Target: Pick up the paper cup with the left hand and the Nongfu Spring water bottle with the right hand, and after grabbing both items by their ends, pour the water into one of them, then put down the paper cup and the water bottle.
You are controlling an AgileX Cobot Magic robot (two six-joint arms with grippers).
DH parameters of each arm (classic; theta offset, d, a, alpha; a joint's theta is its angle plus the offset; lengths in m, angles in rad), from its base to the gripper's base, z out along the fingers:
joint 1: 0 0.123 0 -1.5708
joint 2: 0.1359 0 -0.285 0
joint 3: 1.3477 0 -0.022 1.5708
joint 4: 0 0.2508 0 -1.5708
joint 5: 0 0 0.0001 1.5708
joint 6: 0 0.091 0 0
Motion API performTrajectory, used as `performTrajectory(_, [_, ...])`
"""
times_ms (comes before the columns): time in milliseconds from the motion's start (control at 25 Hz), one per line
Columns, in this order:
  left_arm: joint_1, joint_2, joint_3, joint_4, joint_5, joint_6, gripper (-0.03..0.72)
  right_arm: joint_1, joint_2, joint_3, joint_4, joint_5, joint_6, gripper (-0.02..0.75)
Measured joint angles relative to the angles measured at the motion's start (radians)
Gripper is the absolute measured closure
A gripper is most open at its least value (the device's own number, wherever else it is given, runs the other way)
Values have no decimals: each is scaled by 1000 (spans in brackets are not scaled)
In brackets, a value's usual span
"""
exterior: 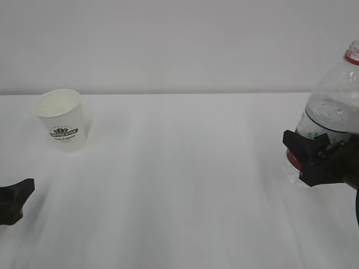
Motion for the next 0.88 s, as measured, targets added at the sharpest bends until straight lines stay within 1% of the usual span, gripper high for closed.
performTrajectory(280, [118, 13, -40, 112, 0, -39, 100, 0, 0, 0, 0, -2, 0, 233])
performTrajectory(440, [224, 13, -77, 269, 0, -95, 100, 0, 0, 0, 0, -3, 0, 233])
performTrajectory(600, [324, 13, -141, 480, 0, -169, 100, 0, 0, 0, 0, -6, 0, 233])
performTrajectory(680, [359, 15, -173, 567, 0, -199, 101, 0, 0, 0, 0, -6, 0, 233])
performTrajectory(760, [378, 30, -221, 651, 0, -214, 111, 0, 0, 0, 0, -6, 0, 234])
performTrajectory(880, [381, 44, -265, 685, 0, -222, 139, 0, 0, 0, 0, -6, 0, 234])
